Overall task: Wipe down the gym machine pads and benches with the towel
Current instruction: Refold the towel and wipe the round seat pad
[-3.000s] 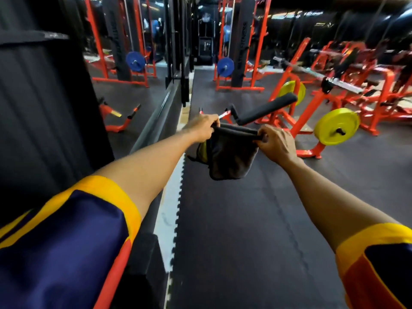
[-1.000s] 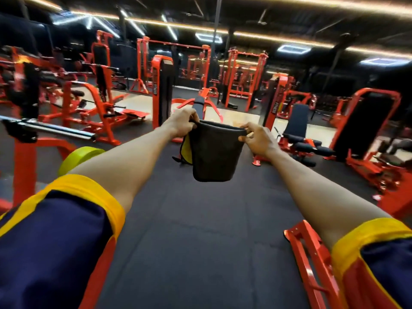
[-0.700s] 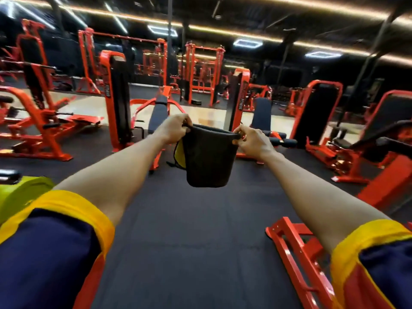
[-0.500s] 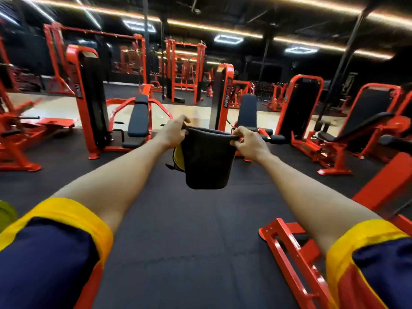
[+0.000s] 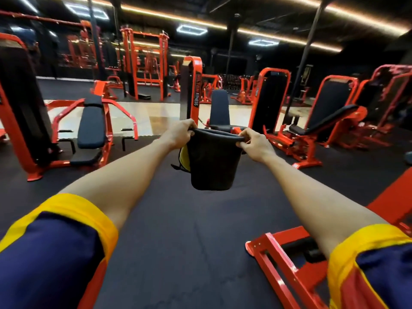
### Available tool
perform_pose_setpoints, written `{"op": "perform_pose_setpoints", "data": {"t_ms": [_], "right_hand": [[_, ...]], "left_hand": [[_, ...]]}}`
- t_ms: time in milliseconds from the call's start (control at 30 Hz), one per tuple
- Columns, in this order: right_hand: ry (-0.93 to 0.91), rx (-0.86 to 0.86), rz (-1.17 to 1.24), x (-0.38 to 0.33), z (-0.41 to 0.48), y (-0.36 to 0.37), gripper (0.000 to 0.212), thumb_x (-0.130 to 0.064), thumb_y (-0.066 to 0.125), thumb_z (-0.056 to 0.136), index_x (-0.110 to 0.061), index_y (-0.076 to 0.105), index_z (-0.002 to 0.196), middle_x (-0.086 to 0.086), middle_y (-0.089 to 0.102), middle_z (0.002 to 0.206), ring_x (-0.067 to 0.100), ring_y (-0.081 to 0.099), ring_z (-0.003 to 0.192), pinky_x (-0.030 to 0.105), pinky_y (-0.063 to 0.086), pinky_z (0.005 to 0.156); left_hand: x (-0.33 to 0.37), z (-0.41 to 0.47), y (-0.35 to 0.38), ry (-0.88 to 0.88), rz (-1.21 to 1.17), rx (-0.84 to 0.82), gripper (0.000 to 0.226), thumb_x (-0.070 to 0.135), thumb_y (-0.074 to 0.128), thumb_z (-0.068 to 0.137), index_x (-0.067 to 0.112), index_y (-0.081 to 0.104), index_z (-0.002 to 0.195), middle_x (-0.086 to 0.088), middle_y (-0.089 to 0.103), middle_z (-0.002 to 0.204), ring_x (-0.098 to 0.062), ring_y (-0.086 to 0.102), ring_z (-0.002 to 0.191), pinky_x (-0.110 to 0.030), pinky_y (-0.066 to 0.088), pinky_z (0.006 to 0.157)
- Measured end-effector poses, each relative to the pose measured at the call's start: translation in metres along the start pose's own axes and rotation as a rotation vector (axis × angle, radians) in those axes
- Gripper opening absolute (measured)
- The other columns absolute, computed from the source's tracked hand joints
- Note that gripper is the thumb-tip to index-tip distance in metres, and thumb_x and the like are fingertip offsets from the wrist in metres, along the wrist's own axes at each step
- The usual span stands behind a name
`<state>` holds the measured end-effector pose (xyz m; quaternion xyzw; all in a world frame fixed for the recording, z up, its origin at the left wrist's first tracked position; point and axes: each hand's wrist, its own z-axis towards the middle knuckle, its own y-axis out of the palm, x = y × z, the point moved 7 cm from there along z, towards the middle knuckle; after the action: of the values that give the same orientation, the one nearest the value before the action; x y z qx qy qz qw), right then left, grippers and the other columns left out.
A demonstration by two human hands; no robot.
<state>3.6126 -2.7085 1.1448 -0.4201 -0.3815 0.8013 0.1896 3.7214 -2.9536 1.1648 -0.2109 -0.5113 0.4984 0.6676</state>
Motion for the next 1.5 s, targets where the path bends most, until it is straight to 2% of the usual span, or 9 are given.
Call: {"op": "perform_pose_setpoints", "data": {"t_ms": [67, 200, 467, 633, 933, 1100, 1233, 1367, 1500], "right_hand": [[0.029, 0.017, -0.033, 0.018, 0.026, 0.007, 0.018, -0.039, 0.072, 0.087, -0.039, 0.060, 0.100, -0.006, 0.071, 0.096, 0.023, 0.069, 0.094, 0.047, 0.056, 0.091], [0.077, 0.070, -0.070, 0.043, 0.090, 0.023, 0.018, -0.037, 0.074, 0.089, -0.040, 0.059, 0.097, -0.005, 0.069, 0.098, 0.023, 0.066, 0.095, 0.045, 0.055, 0.090], [0.178, 0.186, -0.118, 0.087, 0.202, 0.024, 0.019, -0.036, 0.074, 0.090, -0.038, 0.057, 0.098, -0.003, 0.069, 0.101, 0.025, 0.065, 0.098, 0.043, 0.053, 0.088], [0.273, 0.224, -0.148, 0.152, 0.268, 0.020, 0.019, -0.039, 0.073, 0.090, -0.039, 0.056, 0.099, -0.003, 0.071, 0.105, 0.026, 0.066, 0.099, 0.039, 0.051, 0.085], [0.381, 0.262, -0.155, 0.290, 0.391, 0.003, 0.017, -0.038, 0.074, 0.090, -0.035, 0.061, 0.101, -0.005, 0.066, 0.103, 0.026, 0.062, 0.100, 0.039, 0.050, 0.085], [0.401, 0.306, -0.192, 0.349, 0.466, -0.022, 0.018, -0.039, 0.074, 0.090, -0.037, 0.060, 0.100, -0.007, 0.070, 0.101, 0.023, 0.065, 0.097, 0.041, 0.053, 0.088], [0.455, 0.294, -0.217, 0.396, 0.509, -0.028, 0.017, -0.042, 0.072, 0.089, -0.040, 0.057, 0.096, -0.006, 0.069, 0.098, 0.023, 0.065, 0.092, 0.038, 0.053, 0.083], [0.523, 0.354, -0.231, 0.454, 0.557, -0.032, 0.016, -0.041, 0.073, 0.089, -0.038, 0.058, 0.092, -0.010, 0.068, 0.094, 0.021, 0.065, 0.089, 0.035, 0.049, 0.076], [0.583, 0.405, -0.252, 0.494, 0.602, -0.040, 0.018, -0.044, 0.072, 0.087, -0.044, 0.055, 0.087, -0.011, 0.068, 0.096, 0.022, 0.065, 0.090, 0.038, 0.052, 0.080]], "left_hand": [[-0.009, 0.032, 0.015, 0.027, -0.002, -0.023, 0.023, 0.010, 0.055, 0.100, 0.015, 0.065, 0.120, -0.012, 0.066, 0.117, -0.028, 0.062, 0.109, -0.042, 0.052, 0.099], [-0.036, 0.119, 0.043, 0.100, -0.015, -0.049, 0.024, 0.010, 0.058, 0.099, 0.014, 0.067, 0.121, -0.010, 0.067, 0.118, -0.026, 0.061, 0.111, -0.033, 0.048, 0.093], [-0.053, 0.292, 0.086, 0.210, -0.124, -0.087, 0.026, 0.007, 0.059, 0.094, 0.017, 0.069, 0.115, -0.011, 0.070, 0.116, -0.029, 0.063, 0.111, -0.040, 0.050, 0.100], [-0.045, 0.379, 0.146, 0.265, -0.187, -0.119, 0.026, 0.007, 0.057, 0.096, 0.015, 0.069, 0.118, -0.008, 0.069, 0.117, -0.024, 0.063, 0.109, -0.027, 0.045, 0.090], [-0.010, 0.546, 0.264, 0.373, -0.238, -0.195, 0.025, 0.003, 0.061, 0.094, 0.012, 0.070, 0.116, -0.012, 0.071, 0.117, -0.027, 0.063, 0.111, -0.036, 0.049, 0.098], [0.007, 0.641, 0.315, 0.358, -0.332, -0.159, 0.022, 0.005, 0.063, 0.092, 0.015, 0.069, 0.110, -0.009, 0.071, 0.110, -0.027, 0.064, 0.103, -0.037, 0.053, 0.089], [0.013, 0.705, 0.363, 0.377, -0.360, -0.181, 0.017, 0.008, 0.064, 0.092, 0.016, 0.060, 0.107, -0.009, 0.067, 0.106, -0.027, 0.062, 0.097, -0.032, 0.047, 0.082], [0.031, 0.781, 0.417, 0.452, -0.351, -0.217, 0.016, 0.008, 0.066, 0.092, 0.012, 0.058, 0.105, -0.009, 0.064, 0.101, -0.023, 0.056, 0.093, -0.030, 0.040, 0.079], [0.052, 0.857, 0.455, 0.524, -0.365, -0.259, 0.018, 0.008, 0.065, 0.092, 0.010, 0.057, 0.107, -0.010, 0.061, 0.099, -0.026, 0.057, 0.088, -0.033, 0.045, 0.077]]}}
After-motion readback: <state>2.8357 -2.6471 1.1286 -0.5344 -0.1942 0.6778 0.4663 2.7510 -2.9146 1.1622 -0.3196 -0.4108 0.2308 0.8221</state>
